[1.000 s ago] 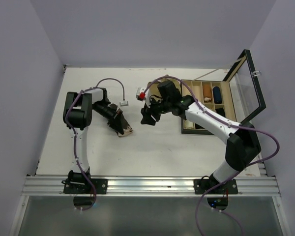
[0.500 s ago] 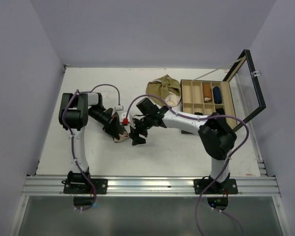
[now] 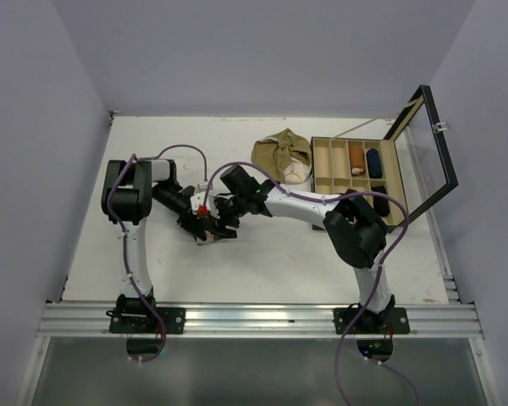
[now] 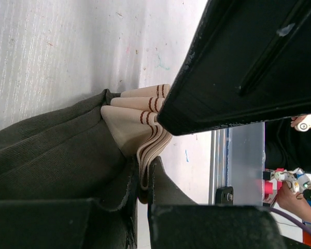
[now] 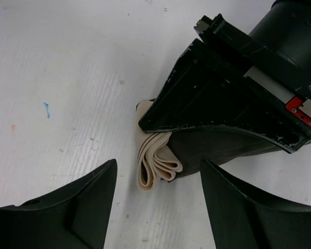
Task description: Roll the underwear
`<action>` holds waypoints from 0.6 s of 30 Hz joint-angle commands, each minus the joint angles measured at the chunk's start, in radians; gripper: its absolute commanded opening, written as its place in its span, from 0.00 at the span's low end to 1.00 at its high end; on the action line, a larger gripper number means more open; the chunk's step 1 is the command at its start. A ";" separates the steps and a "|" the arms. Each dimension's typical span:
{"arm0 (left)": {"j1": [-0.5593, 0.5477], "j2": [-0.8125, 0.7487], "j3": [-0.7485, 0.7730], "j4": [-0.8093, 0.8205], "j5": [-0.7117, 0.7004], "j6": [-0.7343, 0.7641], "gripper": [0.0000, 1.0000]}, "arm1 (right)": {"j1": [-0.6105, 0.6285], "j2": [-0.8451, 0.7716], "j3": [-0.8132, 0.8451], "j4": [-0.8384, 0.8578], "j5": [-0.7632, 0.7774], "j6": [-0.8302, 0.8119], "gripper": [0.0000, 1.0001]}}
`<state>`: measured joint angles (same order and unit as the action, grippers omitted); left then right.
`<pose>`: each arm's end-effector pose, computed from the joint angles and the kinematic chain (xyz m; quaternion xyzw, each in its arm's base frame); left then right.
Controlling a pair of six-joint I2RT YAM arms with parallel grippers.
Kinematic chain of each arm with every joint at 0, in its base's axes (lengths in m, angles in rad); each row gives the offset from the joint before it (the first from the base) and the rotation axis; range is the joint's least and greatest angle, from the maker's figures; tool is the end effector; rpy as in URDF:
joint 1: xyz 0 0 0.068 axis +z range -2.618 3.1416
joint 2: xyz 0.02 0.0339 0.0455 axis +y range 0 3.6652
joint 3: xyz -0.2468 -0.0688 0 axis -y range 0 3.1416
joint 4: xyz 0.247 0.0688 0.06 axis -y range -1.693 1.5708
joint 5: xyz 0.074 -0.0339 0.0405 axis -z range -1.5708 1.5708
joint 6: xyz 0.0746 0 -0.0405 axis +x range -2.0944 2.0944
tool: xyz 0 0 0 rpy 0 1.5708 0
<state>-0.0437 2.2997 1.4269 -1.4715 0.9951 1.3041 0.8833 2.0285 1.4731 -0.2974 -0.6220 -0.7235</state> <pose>0.3060 -0.0760 0.0649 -0.3672 -0.7483 0.5524 0.0073 0.2578 0.3824 0.1542 -0.7162 0.5414 0.3123 0.3105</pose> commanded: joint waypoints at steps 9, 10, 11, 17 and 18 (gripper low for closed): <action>0.007 0.012 0.006 0.154 -0.138 0.078 0.00 | 0.003 0.074 0.078 -0.006 -0.018 -0.117 0.71; 0.007 0.012 0.004 0.152 -0.138 0.080 0.00 | 0.003 0.085 0.079 -0.002 -0.021 -0.120 0.70; 0.007 0.012 0.004 0.152 -0.136 0.080 0.00 | 0.003 0.093 0.079 -0.005 -0.021 -0.131 0.70; 0.007 0.010 0.001 0.152 -0.138 0.086 0.01 | 0.002 0.111 0.055 -0.003 -0.025 -0.151 0.55; 0.007 0.010 0.000 0.152 -0.136 0.086 0.01 | 0.003 0.108 0.050 -0.003 -0.025 -0.149 0.47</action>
<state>-0.0437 2.2997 1.4269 -1.4719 0.9947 1.3064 0.8833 2.1483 1.5166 -0.3119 -0.6201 -0.8436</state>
